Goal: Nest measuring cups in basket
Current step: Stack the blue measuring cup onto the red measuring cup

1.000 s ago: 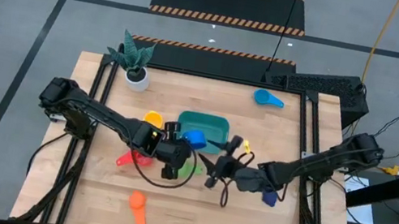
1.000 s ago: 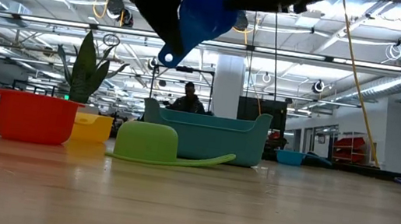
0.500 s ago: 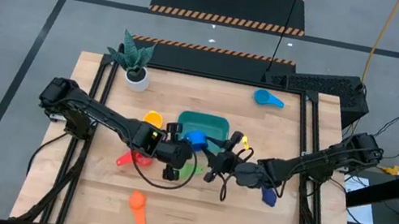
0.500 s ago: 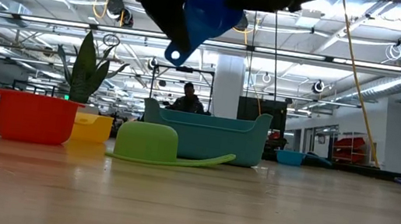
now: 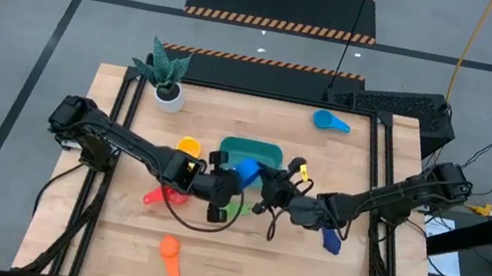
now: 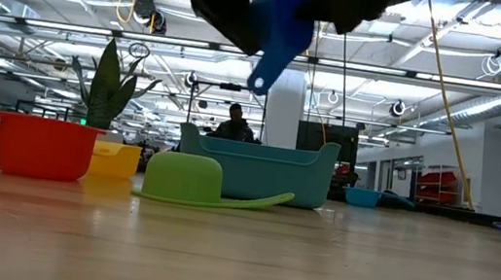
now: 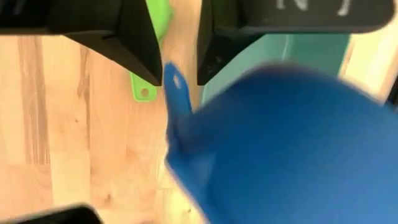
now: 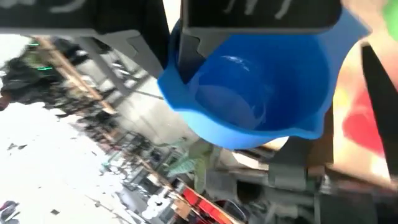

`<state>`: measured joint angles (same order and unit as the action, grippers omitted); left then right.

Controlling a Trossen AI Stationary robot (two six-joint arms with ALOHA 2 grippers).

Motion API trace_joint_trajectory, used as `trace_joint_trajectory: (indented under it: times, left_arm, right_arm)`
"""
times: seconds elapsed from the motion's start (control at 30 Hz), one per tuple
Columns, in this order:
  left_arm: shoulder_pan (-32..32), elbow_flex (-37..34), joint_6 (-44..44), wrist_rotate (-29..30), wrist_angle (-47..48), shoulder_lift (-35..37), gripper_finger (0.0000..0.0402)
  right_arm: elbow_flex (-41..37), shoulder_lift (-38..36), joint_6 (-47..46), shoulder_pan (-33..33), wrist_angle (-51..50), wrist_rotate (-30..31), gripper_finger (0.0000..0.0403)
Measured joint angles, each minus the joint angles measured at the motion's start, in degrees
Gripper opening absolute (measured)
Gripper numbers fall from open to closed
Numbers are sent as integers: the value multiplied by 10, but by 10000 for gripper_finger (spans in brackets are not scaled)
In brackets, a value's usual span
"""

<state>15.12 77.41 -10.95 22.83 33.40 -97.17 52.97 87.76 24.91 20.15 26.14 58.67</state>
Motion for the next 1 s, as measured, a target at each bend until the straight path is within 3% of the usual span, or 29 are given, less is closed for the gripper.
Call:
trace_joint_trajectory:
  times: [0.23, 0.43, 0.67, 1.0]
  left_arm:
    - [13, 0, -16, 61, 50, 20, 145]
    - [19, -1, -65, 112, 114, 42, 149]
    - [26, 0, -78, 133, 142, 51, 149]
    - [22, 0, -39, 175, 102, 51, 150]
  right_arm:
    - [0, -37, 36, 27, 2, 59, 2]
    - [-31, -116, 18, 55, -4, 69, 2]
    - [-116, -204, -81, 46, 67, -68, 2]
    - [-197, -214, -77, 17, 250, -120, 2]
